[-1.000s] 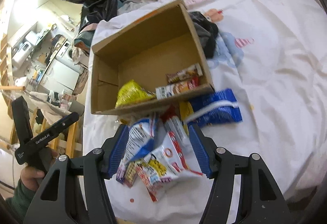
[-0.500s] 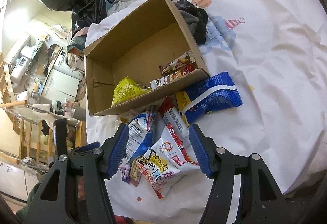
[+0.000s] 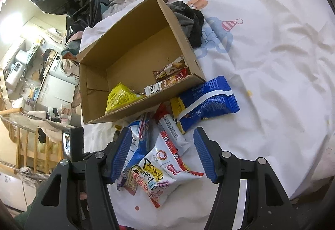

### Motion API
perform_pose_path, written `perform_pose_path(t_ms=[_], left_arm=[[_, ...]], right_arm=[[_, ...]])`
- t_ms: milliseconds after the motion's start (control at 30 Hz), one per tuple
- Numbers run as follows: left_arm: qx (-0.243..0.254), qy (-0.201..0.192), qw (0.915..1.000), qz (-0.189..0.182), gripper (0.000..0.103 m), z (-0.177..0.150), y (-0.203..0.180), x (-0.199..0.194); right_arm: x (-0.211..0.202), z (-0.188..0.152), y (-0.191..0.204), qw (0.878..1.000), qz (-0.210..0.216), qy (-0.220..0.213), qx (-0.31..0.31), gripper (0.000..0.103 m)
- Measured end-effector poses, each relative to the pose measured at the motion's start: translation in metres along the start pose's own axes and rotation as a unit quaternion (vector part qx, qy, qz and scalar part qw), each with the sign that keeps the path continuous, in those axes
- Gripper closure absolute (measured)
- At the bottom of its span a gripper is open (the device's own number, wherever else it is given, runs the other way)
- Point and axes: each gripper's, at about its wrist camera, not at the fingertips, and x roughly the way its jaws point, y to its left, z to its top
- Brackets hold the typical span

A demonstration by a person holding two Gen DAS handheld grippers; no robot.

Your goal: Organize snacks

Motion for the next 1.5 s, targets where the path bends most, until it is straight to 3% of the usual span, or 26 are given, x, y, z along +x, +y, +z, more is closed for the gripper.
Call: perform_pose_path(t_ms=[267, 367, 433, 567, 733, 800, 867, 967, 1033, 1133, 1233, 1300, 1333, 1500], left_arm=[[-0.021, -0.008, 0.9996, 0.015, 0.043, -0.011, 0.004, -0.024], [-0.028, -0.008, 0.9995, 0.008, 0.043, -0.021, 0.005, -0.036], [-0.033, -0.009, 0.9994, 0.01, 0.043, -0.026, 0.005, -0.04], [-0.039, -0.017, 0.9991, 0.006, 0.043, -0.03, 0.004, -0.047], [-0.023, -0.03, 0.9993, 0.008, 0.043, -0.04, 0.0, -0.053], [-0.026, -0.026, 0.9993, 0.003, 0.043, -0.04, -0.003, -0.052], [-0.018, -0.035, 0.9992, 0.001, 0.043, -0.037, 0.0, -0.056], [0.012, -0.071, 0.9974, 0.002, 0.043, -0.048, -0.004, -0.073], [0.031, -0.098, 0.9947, -0.002, 0.043, -0.052, -0.016, -0.083], [0.049, -0.121, 0.9913, -0.015, 0.043, -0.056, -0.028, -0.098], [0.057, -0.13, 0.9893, -0.032, 0.043, -0.052, -0.034, -0.106], [0.058, -0.133, 0.9887, -0.039, 0.043, -0.049, -0.037, -0.107], [0.057, -0.13, 0.9891, -0.038, 0.043, -0.047, -0.036, -0.107], [0.046, -0.121, 0.9909, -0.037, 0.043, -0.044, -0.034, -0.102]], right_arm=[[0.008, -0.004, 0.004, 0.999, 0.01, 0.029, -0.008, 0.038], [0.013, -0.01, 0.013, 0.998, -0.014, 0.04, -0.04, 0.038], [0.019, -0.015, 0.021, 0.996, -0.008, 0.06, -0.061, 0.037], [0.039, -0.03, 0.035, 0.987, -0.043, 0.103, -0.112, 0.008], [0.069, -0.047, 0.048, 0.97, -0.079, 0.157, -0.169, 0.007], [0.069, -0.05, 0.059, 0.967, -0.081, 0.145, -0.194, 0.008], [0.057, -0.047, 0.07, 0.972, -0.044, 0.12, -0.198, 0.008], [0.044, -0.035, 0.074, 0.98, 0.087, 0.113, -0.136, 0.009], [0.046, -0.028, 0.071, 0.98, 0.134, 0.118, -0.092, 0.018], [0.055, -0.022, 0.067, 0.978, 0.158, 0.124, -0.051, 0.025], [0.067, -0.02, 0.069, 0.978, 0.156, 0.131, -0.034, 0.036], [0.072, -0.02, 0.068, 0.979, 0.15, 0.137, -0.032, 0.054], [0.072, -0.019, 0.068, 0.979, 0.148, 0.137, -0.034, 0.069], [0.057, -0.018, 0.072, 0.983, 0.136, 0.101, -0.069, 0.079]])
